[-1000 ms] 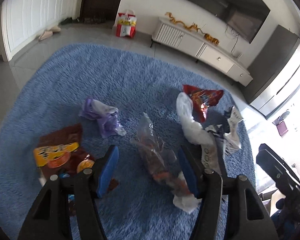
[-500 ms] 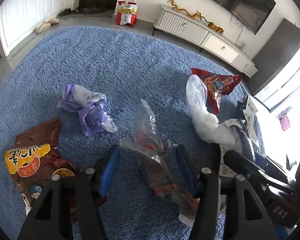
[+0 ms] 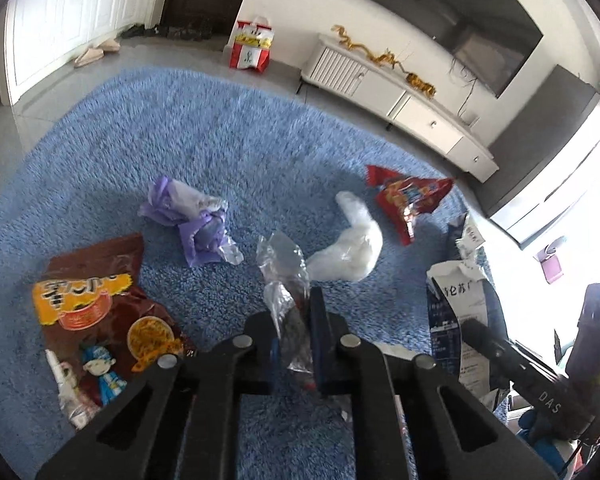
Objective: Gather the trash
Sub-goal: 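Grasp the blue-and-white carton with the right gripper while the left grasps a clear plastic bag, then carry both items over the trash bin and open both grippers to drop them, then move both tools back toward the rug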
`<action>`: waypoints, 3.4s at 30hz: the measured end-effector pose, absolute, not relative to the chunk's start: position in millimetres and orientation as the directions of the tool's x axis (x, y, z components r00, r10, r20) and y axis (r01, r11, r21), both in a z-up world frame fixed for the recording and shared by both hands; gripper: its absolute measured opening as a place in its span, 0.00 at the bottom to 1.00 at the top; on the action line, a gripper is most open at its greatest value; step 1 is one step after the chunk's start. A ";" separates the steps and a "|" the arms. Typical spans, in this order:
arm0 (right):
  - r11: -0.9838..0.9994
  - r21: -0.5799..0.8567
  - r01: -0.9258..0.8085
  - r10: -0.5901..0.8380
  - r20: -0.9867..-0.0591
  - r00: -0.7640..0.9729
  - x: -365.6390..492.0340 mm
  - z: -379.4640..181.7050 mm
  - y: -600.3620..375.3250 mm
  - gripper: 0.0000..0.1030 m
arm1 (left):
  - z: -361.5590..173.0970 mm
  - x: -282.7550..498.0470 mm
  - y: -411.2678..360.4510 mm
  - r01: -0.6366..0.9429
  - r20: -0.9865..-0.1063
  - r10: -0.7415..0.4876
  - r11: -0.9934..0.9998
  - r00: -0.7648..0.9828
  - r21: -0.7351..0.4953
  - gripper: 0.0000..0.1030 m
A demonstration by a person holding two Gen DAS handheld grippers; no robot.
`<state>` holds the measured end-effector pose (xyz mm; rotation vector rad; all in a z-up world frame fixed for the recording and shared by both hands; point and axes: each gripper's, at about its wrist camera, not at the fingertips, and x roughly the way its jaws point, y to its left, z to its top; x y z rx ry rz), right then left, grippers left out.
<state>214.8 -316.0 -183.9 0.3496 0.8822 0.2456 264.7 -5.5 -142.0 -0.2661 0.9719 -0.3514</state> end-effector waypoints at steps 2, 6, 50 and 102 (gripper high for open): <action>0.916 0.394 -0.074 0.350 -0.697 0.626 206.5 -178.0 -317.6 0.12 | -134.3 257.9 -2.0 0.172 -0.745 -0.407 0.911 0.528 -0.376 0.10; 0.915 0.395 -0.085 0.349 -0.666 0.659 183.9 -163.0 -324.7 0.12 | -116.3 240.4 6.6 0.175 -0.721 -0.413 0.907 0.557 -0.384 0.10; 0.851 0.244 0.465 -0.188 -0.686 0.703 -8.7 -200.4 -637.6 0.13 | -118.7 106.3 -458.6 0.715 -0.819 -0.553 0.633 0.150 -0.296 0.12; 0.952 0.302 0.056 0.058 -0.356 0.933 30.5 -25.1 -397.1 0.54 | 19.2 99.6 -54.8 0.441 -0.495 -0.487 0.871 0.719 -0.217 0.49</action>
